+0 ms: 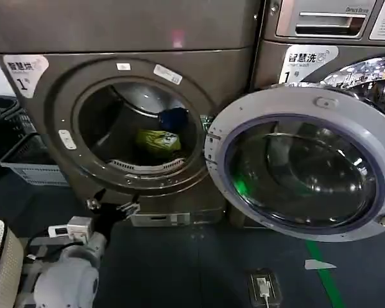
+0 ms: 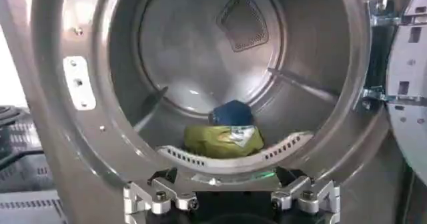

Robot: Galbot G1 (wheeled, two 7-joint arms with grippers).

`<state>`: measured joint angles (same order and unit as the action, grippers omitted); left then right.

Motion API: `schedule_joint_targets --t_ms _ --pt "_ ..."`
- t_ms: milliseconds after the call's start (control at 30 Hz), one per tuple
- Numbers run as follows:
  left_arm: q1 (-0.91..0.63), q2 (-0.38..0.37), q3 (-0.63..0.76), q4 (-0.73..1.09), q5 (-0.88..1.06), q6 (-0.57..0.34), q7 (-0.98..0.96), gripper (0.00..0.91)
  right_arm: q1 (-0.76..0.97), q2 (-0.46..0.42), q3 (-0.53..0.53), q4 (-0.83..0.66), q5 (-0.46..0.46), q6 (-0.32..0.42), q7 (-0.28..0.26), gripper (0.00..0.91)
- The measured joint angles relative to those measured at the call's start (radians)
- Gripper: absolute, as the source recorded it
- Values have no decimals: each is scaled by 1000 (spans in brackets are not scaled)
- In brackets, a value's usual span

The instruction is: Grasp the clothes from the dryer.

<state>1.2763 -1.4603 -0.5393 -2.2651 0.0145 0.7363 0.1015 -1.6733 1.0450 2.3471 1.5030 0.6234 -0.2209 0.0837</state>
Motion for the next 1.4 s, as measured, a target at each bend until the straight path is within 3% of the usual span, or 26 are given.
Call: schedule_joint_targets --t_ms 1400 --pt "9 2 7 10 12 0 16 907 15 -17 -20 -18 -27 13 -1 907"
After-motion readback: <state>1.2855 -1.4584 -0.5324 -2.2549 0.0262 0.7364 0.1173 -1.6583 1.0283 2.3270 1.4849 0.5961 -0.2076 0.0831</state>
